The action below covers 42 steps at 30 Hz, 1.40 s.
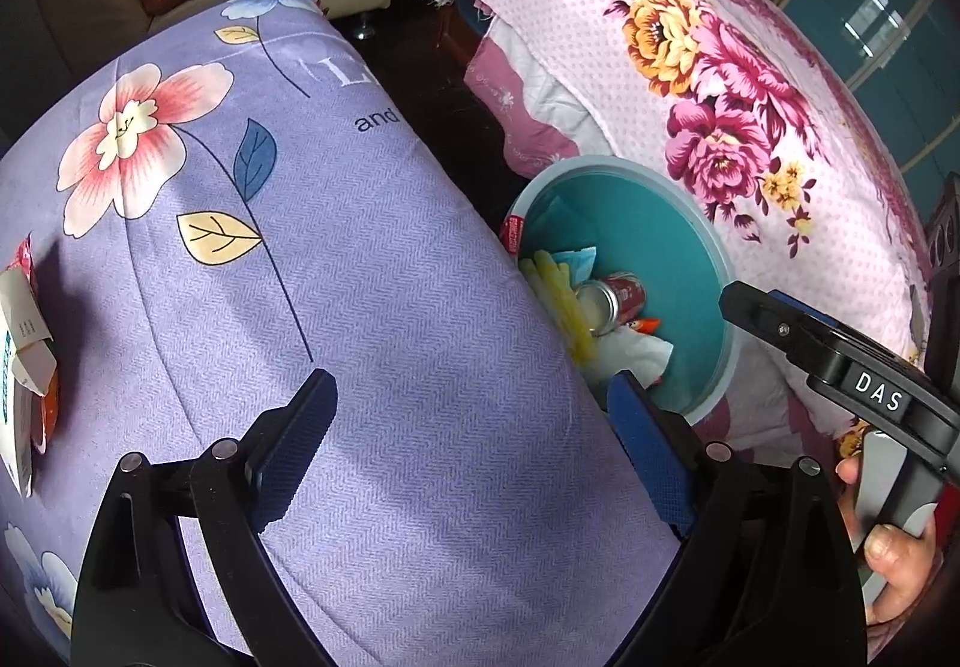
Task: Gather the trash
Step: 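Open right tool to drop the yellow paper into the bin and withdraw, then move left tool to the white medicine box while right tool approaches the cup lid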
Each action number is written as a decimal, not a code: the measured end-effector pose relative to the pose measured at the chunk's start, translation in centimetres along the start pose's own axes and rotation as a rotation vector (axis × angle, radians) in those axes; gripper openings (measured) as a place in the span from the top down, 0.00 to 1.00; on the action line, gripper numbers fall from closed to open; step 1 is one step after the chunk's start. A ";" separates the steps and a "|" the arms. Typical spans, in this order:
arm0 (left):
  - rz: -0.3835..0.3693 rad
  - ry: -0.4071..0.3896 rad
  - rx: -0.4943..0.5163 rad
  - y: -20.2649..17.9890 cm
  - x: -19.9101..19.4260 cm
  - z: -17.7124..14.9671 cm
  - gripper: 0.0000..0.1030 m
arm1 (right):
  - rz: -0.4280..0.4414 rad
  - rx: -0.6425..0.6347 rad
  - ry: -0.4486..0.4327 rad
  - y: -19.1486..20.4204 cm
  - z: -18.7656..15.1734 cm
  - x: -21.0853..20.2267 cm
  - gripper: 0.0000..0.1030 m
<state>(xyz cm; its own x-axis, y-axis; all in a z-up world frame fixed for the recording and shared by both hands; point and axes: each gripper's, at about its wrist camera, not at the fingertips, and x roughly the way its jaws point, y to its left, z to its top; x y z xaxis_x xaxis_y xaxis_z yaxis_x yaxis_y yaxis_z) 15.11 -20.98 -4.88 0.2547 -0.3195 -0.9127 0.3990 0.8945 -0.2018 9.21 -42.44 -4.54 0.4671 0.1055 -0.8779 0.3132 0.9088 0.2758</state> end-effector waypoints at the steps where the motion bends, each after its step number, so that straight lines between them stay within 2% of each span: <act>1: 0.001 -0.003 -0.007 0.4 -0.2 -0.2 0.11 | -0.001 -0.008 0.002 0.4 -0.1 0.0 0.33; 13: 0.023 -0.054 -0.124 7.1 -4.2 -3.1 0.11 | 0.030 -0.131 0.026 7.4 -1.4 -0.6 0.31; 24: 0.098 -0.130 -0.188 15.4 -9.2 -6.8 0.11 | 0.059 -0.291 0.081 16.2 -3.7 -0.2 0.28; 31: 0.124 -0.152 -0.234 21.0 -10.7 -9.3 0.11 | 0.065 -0.383 0.130 21.2 -5.2 0.7 0.27; 35: 0.125 -0.142 -0.227 23.3 -10.6 -9.5 0.11 | 0.071 -0.412 0.152 23.1 -5.5 1.6 0.27; 42: 0.139 -0.135 -0.129 24.6 -9.7 -7.1 0.11 | 0.102 -0.401 0.210 25.4 -4.6 4.3 0.27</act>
<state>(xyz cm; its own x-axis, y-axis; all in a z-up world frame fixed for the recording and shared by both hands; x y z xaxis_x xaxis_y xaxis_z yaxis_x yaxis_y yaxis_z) 16.17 6.32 -3.56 0.4188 -0.2219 -0.8806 0.2386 0.9625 -0.1291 15.42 -17.03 -3.14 0.2883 0.2442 -0.9259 -0.0894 0.9696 0.2279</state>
